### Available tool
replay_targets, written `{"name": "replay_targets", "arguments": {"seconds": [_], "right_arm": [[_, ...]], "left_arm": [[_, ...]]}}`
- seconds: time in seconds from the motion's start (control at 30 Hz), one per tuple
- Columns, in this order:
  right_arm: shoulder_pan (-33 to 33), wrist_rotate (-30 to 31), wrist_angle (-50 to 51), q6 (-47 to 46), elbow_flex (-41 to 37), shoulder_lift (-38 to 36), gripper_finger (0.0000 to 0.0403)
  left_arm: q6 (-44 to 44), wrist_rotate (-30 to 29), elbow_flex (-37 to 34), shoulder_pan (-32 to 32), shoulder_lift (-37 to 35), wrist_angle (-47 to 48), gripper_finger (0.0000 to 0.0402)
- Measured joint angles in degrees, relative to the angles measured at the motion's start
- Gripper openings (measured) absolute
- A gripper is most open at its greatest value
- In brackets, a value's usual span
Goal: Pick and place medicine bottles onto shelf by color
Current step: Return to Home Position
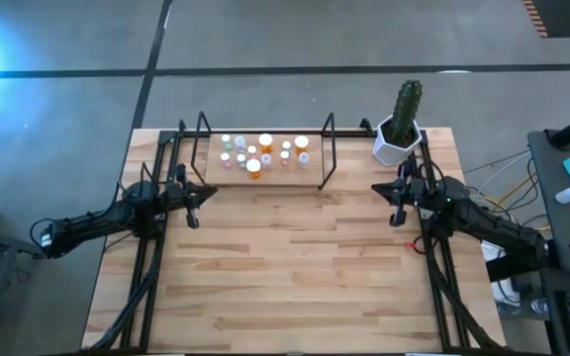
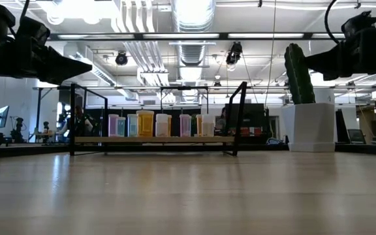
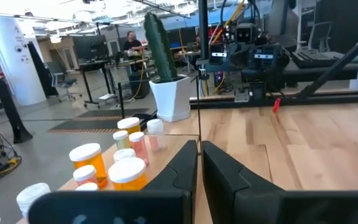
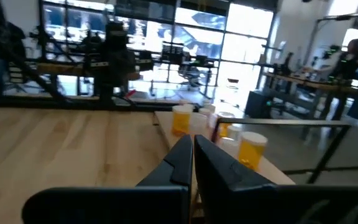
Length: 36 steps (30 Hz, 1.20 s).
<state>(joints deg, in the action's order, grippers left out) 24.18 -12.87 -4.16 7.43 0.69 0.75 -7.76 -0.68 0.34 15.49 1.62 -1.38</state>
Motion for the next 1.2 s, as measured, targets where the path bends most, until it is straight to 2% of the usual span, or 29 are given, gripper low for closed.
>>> {"name": "replay_targets", "arguments": {"seconds": [0.23, 0.4, 1.2], "right_arm": [[0.0, 10.2, 1.0, -3.7, 0.0, 0.1, 0.0009], [0.0, 15.3, 1.0, -1.8, 0.0, 0.1, 0.0009], [0.0, 15.9, 0.9, -1.4, -0.1, 0.2, 0.0009]], "left_arm": [[0.0, 0.0, 0.0, 0.0, 0.7, -0.7, 0.0005], [-0.1, 0.0, 0.0, 0.0, 1.0, -1.0, 0.0005], [-0.1, 0.0, -0.1, 0.0, 0.9, -1.1, 0.0006]]}}
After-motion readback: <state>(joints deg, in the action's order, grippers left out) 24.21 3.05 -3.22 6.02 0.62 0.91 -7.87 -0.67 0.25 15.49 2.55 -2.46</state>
